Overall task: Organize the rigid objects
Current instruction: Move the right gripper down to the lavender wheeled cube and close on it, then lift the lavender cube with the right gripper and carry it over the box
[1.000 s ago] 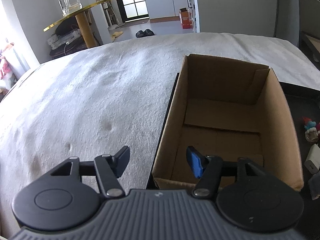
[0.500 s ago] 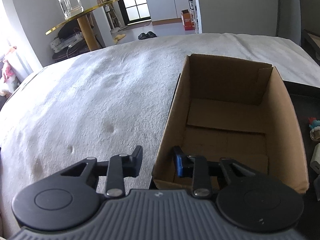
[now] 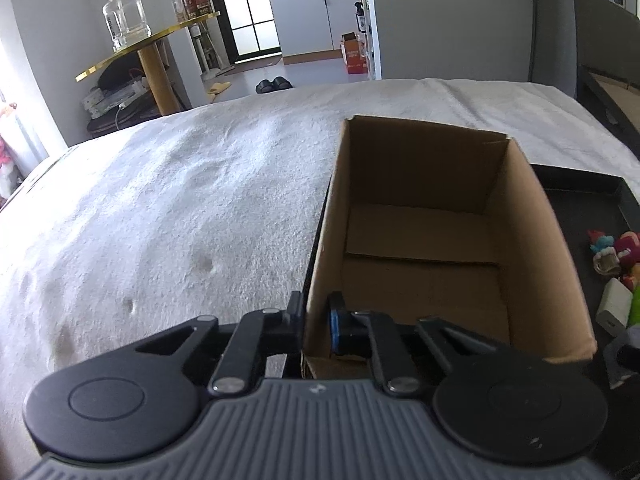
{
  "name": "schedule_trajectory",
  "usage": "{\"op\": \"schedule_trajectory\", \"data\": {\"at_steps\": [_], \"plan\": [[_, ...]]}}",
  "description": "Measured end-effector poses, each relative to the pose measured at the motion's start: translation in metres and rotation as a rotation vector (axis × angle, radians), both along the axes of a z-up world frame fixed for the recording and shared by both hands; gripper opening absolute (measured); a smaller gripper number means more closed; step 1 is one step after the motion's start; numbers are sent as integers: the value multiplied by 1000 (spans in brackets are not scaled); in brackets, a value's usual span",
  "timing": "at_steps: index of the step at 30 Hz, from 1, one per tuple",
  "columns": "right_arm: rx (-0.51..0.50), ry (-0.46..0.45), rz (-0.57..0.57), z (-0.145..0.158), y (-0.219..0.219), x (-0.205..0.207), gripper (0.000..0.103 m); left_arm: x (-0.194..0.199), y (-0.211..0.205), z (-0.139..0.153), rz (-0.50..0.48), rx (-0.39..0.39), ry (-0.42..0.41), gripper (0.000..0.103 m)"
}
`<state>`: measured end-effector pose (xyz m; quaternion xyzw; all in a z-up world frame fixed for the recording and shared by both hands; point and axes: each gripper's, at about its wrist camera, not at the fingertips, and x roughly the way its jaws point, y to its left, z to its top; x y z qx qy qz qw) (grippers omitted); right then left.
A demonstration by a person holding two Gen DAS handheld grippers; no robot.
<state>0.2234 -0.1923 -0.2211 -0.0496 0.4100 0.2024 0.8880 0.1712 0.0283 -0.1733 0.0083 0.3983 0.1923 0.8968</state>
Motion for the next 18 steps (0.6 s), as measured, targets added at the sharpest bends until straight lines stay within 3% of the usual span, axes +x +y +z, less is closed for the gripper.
{"op": "schedule_trajectory", "data": {"at_steps": [18], "plan": [[18, 31, -49, -1, -8, -6, 44, -34, 2, 7, -48, -52, 19, 7]]}}
